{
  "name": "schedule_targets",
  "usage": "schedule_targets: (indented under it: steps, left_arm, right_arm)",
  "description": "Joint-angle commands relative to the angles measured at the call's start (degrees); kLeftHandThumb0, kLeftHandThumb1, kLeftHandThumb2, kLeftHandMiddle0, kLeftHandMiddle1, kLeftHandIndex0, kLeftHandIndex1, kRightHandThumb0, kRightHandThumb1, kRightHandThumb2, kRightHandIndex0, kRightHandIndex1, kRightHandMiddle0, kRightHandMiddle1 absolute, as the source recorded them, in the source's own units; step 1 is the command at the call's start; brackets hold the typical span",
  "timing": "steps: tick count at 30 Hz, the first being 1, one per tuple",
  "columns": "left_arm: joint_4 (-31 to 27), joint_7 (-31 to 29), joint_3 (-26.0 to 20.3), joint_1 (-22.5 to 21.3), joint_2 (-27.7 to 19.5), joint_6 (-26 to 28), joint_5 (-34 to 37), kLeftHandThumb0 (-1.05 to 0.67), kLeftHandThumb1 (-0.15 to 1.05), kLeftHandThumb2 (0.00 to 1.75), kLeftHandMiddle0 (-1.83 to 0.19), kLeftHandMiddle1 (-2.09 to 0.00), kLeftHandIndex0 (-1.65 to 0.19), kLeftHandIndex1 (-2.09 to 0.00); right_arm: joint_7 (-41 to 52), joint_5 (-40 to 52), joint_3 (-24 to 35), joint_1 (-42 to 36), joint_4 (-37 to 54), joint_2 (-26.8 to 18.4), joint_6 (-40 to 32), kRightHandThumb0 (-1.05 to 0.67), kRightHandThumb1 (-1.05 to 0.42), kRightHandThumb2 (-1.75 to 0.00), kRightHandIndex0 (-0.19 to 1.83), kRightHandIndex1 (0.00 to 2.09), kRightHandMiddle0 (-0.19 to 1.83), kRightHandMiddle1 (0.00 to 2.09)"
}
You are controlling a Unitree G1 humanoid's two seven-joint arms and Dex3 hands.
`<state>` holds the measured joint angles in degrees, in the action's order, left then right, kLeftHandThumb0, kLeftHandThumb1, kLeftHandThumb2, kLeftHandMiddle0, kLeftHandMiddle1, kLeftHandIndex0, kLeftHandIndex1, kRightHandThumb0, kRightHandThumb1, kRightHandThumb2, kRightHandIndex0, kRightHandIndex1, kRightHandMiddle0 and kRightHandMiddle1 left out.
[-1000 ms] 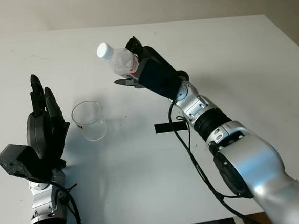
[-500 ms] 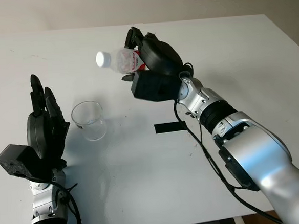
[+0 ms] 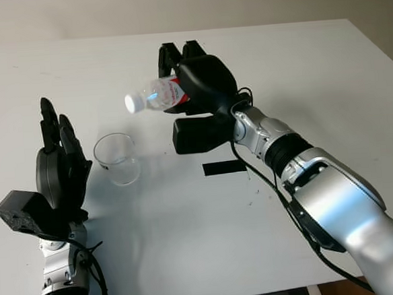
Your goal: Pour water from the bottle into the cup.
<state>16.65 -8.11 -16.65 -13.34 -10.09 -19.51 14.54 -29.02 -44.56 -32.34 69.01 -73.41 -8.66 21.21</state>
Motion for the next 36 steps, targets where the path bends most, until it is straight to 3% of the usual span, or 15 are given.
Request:
schedule_targets:
  steps: [1, 5, 11, 22, 27, 32, 36]
  left_arm:
    - [-0.4, 0.0, 0.1, 1.0, 0.5, -0.1, 0.0, -0.9, 1.05, 0.71, 0.19, 0.0, 0.19, 0.0]
    - [-0.3, 0.0, 0.1, 1.0, 0.7, -0.3, 0.0, -0.89, 1.05, 0.71, 0.19, 0.0, 0.19, 0.0]
    - [-0.1, 0.0, 0.1, 1.0, 0.9, -0.7, 0.0, -0.9, 1.05, 0.7, 0.19, 0.0, 0.19, 0.0]
    - [0.0, 1.0, 0.5, 0.9, 1.5, -0.9, -0.8, -0.91, 1.05, 0.72, 0.19, 0.0, 0.19, 0.0]
    - [0.8, 0.5, 0.4, 0.7, 1.3, -1.3, -0.6, -0.92, 1.05, 0.7, 0.19, 0.0, 0.19, 0.0]
    - [0.8, 0.7, 0.7, 0.7, 1.4, -1.7, -1.0, -0.92, 1.05, 0.71, 0.19, 0.0, 0.19, 0.0]
    - [1.1, 0.5, 0.7, 0.6, 1.2, -1.7, -1.1, -0.91, 1.05, 0.73, 0.19, 0.0, 0.19, 0.0]
  right_arm:
    - [-1.1, -0.3, -0.3, 1.5, 0.0, 0.8, -0.6, -0.13, -1.05, -0.19, 1.02, 2.09, 0.27, 2.09]
    - [-1.8, -0.7, -1.1, 1.9, -0.2, 2.2, -2.0, -0.15, -1.04, -0.22, 1.11, 2.09, 0.37, 2.09]
    - [-2.8, -0.5, -1.4, 2.1, -0.2, 3.2, -1.8, -0.13, -1.03, -0.2, 1.07, 2.09, 0.37, 2.09]
    - [-4.4, -1.3, -2.3, 2.5, 0.1, 2.8, -0.1, -0.15, -0.99, -0.27, 1.22, 2.09, 0.48, 2.09]
    - [-7.8, -3.9, -4.4, 2.9, 0.1, 2.1, 0.4, -0.18, -0.97, -0.27, 1.18, 2.09, 0.42, 2.09]
    - [-12.9, -7.1, -6.9, 3.1, 0.1, 1.7, 0.3, -0.24, -0.96, -0.14, 1.1, 2.09, 0.42, 2.09]
    - [-15.1, -9.2, -8.6, 3.5, 0.1, 1.7, 0.0, -0.28, -0.99, -0.09, 1.02, 2.09, 0.31, 2.09]
